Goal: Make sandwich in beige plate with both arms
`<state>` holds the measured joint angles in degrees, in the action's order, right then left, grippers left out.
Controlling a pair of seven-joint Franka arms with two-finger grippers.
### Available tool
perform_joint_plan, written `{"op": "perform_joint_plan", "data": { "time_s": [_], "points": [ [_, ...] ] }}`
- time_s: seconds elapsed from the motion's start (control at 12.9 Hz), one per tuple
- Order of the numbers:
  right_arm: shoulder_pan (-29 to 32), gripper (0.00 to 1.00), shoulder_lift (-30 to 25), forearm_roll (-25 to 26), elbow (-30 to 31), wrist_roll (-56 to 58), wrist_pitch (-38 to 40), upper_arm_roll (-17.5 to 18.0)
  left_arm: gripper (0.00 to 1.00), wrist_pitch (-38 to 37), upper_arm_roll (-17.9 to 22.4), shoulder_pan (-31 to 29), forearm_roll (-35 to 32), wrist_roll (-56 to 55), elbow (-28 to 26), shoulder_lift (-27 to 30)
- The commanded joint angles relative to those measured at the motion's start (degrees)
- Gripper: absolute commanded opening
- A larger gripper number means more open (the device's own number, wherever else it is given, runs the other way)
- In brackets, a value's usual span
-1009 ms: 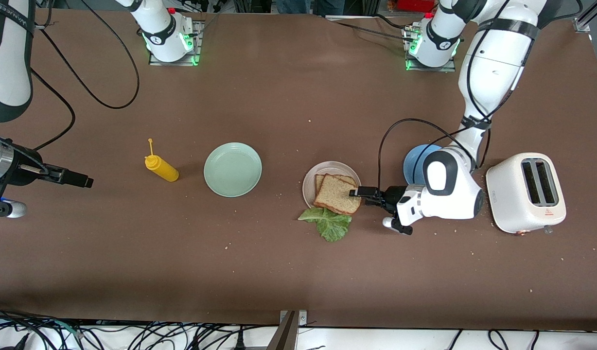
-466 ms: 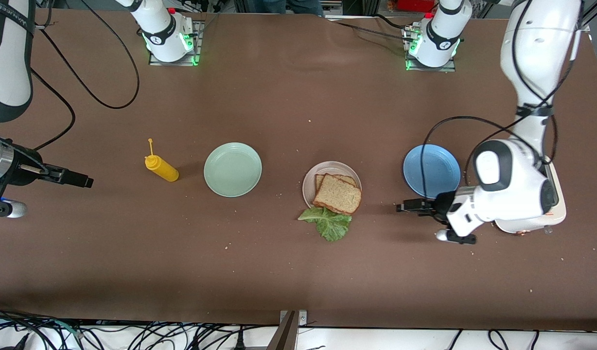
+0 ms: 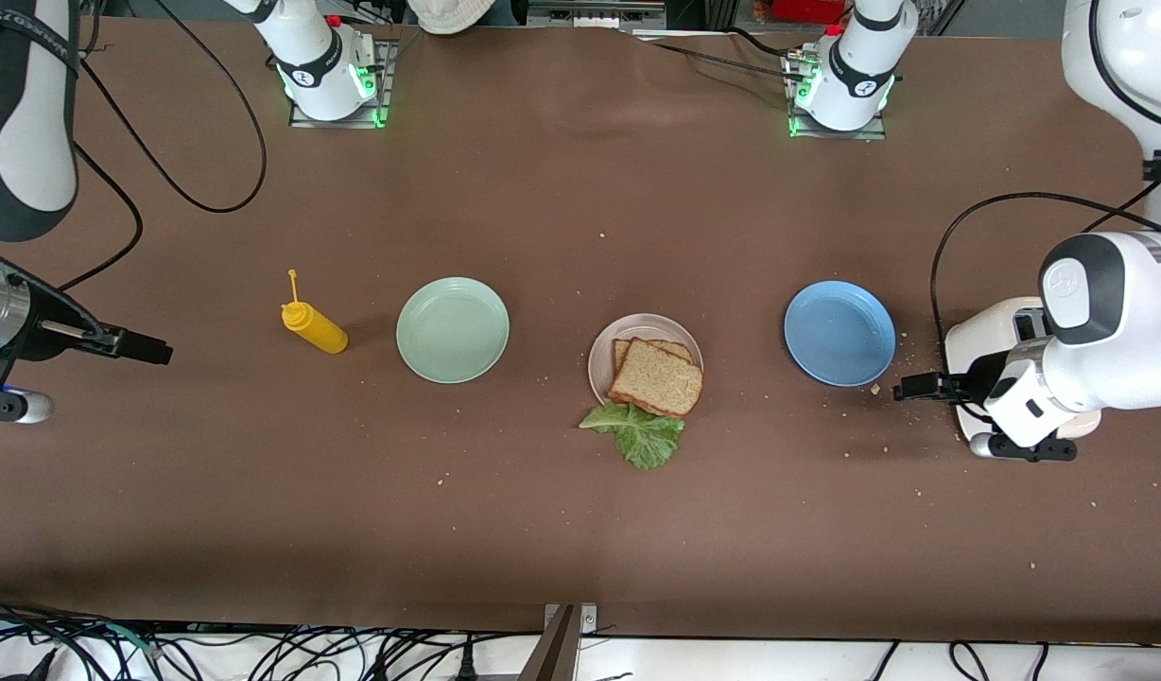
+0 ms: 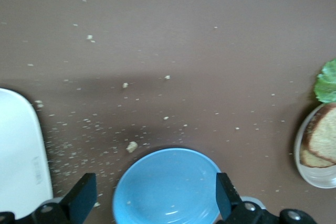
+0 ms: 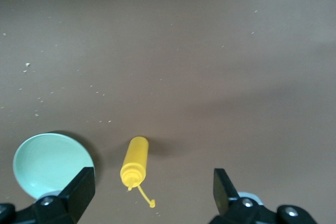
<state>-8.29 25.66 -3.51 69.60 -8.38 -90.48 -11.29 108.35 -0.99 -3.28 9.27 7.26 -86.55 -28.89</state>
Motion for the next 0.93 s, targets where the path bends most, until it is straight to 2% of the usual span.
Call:
{"op": "perform_joint_plan", "data": {
  "time_s": [0.0, 0.16, 0.39, 0.54, 0.7, 0.85],
  "points": [
    [-0.41, 1.0, -3.59, 1.57, 5.43, -0.06, -3.54, 0.57, 1.0, -4.09, 0.54, 0.3, -7.05, -1.64, -0.64, 3.31],
    [-0.41, 1.0, -9.03, 1.57, 15.16, -0.06, -11.26, 1.0, 1.0, -9.52, 0.82, 0.3, -9.96, -1.72, 1.2, 4.72],
    [-0.5, 1.0, -9.76, 1.4, 15.83, -0.06, -11.65, 1.36, 1.0, -17.79, 0.64, 0.47, -12.26, -1.99, 5.32, 5.78],
    [-0.5, 1.0, -9.76, 1.66, 15.74, -0.23, -11.38, 1.36, 1.0, -19.4, 0.55, 0.3, -12.52, -5.91, 5.43, 8.66],
    [-0.41, 1.0, -9.76, 1.14, 15.65, -0.49, -11.47, 1.36, 1.0, -19.93, 0.73, 1.0, -12.52, -8.31, 2.19, 14.1],
    [-0.41, 1.0, -9.67, 1.13, 15.65, -0.67, -11.47, 1.36, 1.0, -19.93, 0.82, 1.7, -12.52, -9.28, -4.56, 21.12]
  ]
}}
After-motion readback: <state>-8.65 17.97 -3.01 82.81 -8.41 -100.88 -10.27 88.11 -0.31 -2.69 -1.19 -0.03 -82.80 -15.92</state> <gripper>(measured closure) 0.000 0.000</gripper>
